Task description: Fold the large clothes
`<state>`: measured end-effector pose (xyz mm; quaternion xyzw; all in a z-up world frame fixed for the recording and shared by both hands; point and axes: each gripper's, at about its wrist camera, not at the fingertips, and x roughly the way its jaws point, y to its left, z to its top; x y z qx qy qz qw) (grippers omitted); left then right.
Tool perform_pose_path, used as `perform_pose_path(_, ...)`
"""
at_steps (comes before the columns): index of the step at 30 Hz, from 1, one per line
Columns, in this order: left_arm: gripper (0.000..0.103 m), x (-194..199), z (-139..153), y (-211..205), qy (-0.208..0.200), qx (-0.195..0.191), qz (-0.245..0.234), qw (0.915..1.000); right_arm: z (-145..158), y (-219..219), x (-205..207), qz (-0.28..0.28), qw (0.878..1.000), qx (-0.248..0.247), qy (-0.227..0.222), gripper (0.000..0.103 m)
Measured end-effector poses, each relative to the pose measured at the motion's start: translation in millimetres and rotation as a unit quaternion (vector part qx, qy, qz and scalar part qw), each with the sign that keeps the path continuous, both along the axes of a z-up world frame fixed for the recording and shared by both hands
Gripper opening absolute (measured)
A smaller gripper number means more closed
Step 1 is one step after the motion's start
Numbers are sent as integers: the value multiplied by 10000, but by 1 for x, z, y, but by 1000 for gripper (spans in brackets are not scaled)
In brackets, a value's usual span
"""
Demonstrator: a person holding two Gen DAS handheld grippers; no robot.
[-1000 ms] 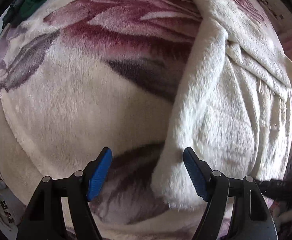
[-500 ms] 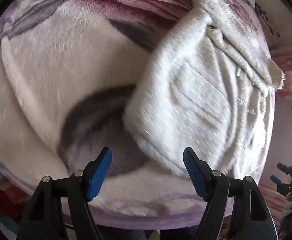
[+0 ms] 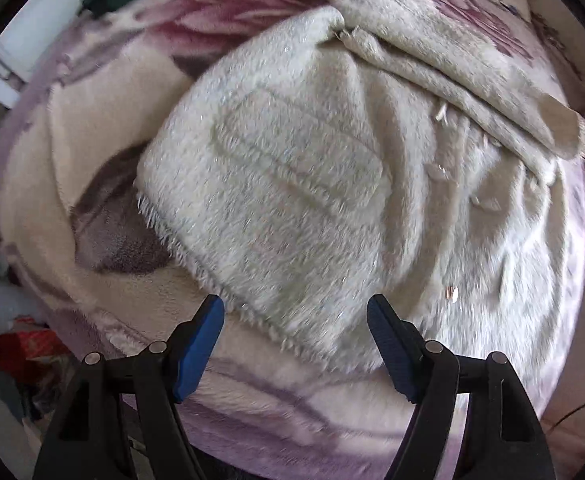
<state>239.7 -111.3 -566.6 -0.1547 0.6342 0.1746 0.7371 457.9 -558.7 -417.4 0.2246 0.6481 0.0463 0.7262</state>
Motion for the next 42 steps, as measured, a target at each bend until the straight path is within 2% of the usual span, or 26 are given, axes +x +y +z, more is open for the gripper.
perform_pose_path(3, 72, 17, -7, -9, 110, 258, 227, 9994, 5, 8, 77, 495, 9979, -175, -372, 61)
perform_pose_path(5, 72, 32, -16, -10, 355, 658, 292, 9968, -6, 23, 119, 813, 9958, -246, -336, 61)
perform_pose_path(7, 72, 49, -25, -12, 537, 1061, 293, 9925, -24, 42, 155, 1005, 9944, -329, -45, 61)
perform_pose_path(9, 72, 65, -32, -7, 658, 1279, 278, 9892, -46, 64, 186, 1111, 9932, -69, 336, 61)
perform_pose_path(11, 72, 75, -38, -5, 651, 1313, 313, 9887, -72, 95, 209, 1282, 9893, 130, 684, 61)
perform_pose_path(14, 72, 85, -41, 4, 635, 1315, 302, 9888, -111, 143, 231, 1629, 9819, -56, 961, 61)
perform_pose_path(16, 72, 91, -41, 1, 597, 1368, 299, 9883, -142, 169, 237, 1881, 9715, -270, 1419, 61)
perform_pose_path(17, 72, 89, -39, 3, 572, 1353, 310, 9887, -154, 179, 238, 1939, 9670, -487, 1578, 54)
perform_pose_path(18, 72, 88, -40, 5, 565, 1318, 332, 9891, -157, 184, 239, 1871, 9680, -695, 1522, 15)
perform_pose_path(19, 72, 85, -37, 4, 555, 1314, 334, 9892, -157, 187, 241, 1786, 9697, -863, 1427, 9)
perform_pose_path(21, 72, 79, -37, 4, 535, 1240, 339, 9903, -153, 188, 244, 1528, 9755, -886, 1311, 8)
perform_pose_path(25, 72, 70, -39, 2, 547, 1120, 402, 9914, -137, 196, 253, 1282, 9806, -1241, 807, 7)
perform_pose_path(29, 72, 65, -41, 2, 593, 1024, 417, 9921, -147, 194, 261, 1043, 9846, -1114, 857, 8)
perform_pose_path(30, 72, 63, -39, 2, 605, 975, 414, 9925, -151, 192, 262, 1027, 9852, -990, 954, 11)
perform_pose_path(32, 72, 57, -33, 4, 552, 833, 479, 9938, -149, 178, 266, 963, 9881, -408, 1126, 17)
perform_pose_path(33, 72, 53, -29, 4, 477, 707, 539, 9949, -143, 169, 269, 971, 9880, -18, 1200, 31)
perform_pose_path(35, 72, 42, -18, 4, 181, 222, 687, 9972, -114, 142, 272, 965, 9895, 480, 960, 49)
perform_pose_path(36, 72, 35, -14, 2, 9, -117, 803, 9967, -98, 128, 271, 991, 9911, 483, 751, 50)
perform_pose_path(37, 72, 30, -13, 1, -95, -382, 877, 9954, -76, 107, 268, 1046, 9931, 211, 486, 50)
perform_pose_path(39, 72, 22, -18, -6, -284, -1115, 1107, 9872, -58, 78, 259, 1240, 9915, -268, 293, 53)
perform_pose_path(41, 72, 20, -27, -17, -283, -1380, 1101, 9839, -59, 54, 243, 1342, 9886, -554, 390, 53)
perform_pose_path(42, 72, 22, -32, -23, -211, -1363, 1046, 9849, -67, 41, 243, 1343, 9882, -566, 468, 53)
